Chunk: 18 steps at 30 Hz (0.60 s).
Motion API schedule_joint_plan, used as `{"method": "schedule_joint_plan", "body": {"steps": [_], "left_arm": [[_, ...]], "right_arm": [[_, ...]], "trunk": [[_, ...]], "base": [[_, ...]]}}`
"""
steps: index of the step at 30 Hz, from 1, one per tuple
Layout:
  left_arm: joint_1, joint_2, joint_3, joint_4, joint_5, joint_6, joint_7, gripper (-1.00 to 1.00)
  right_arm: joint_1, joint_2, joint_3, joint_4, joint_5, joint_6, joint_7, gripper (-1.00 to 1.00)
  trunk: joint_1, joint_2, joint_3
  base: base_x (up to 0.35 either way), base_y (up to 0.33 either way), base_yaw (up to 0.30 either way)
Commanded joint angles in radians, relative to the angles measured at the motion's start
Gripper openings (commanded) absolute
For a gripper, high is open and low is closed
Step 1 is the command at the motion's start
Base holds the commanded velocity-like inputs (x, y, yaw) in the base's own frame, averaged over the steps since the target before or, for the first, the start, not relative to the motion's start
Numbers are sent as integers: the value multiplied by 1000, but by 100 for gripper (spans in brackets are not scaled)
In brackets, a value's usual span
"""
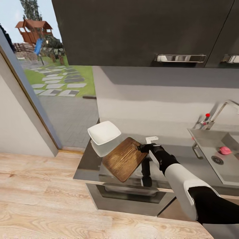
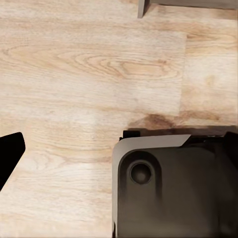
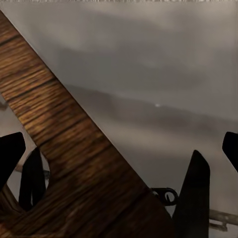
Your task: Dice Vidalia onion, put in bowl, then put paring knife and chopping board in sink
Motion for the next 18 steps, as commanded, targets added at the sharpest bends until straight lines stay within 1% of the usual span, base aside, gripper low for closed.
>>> {"method": "schedule_joint_plan", "body": {"steps": [1, 6, 10, 11, 18], "left_arm": [[0, 0, 1, -2, 1, -1, 0, 100], [0, -1, 1, -2, 1, -1, 1, 100], [0, -1, 0, -2, 1, -1, 0, 100], [0, -1, 1, -2, 1, -1, 0, 100], [0, -1, 1, -2, 1, -1, 0, 100]], "right_arm": [[0, 0, 5, 25, -1, 6, 3, 100], [0, 0, 5, 25, -1, 6, 3, 100], [0, -1, 5, 25, 0, 2, 3, 100], [0, -1, 5, 25, 0, -3, 3, -100], [0, -1, 4, 26, 0, -16, 3, -100]], "trunk": [[1, -1, -4], [1, -1, -11], [1, -1, -12], [1, -1, -12], [1, -1, -12]], "base": [[0, 0, 0], [0, 0, 0], [0, 0, 0], [0, 0, 0], [0, 0, 0]]}}
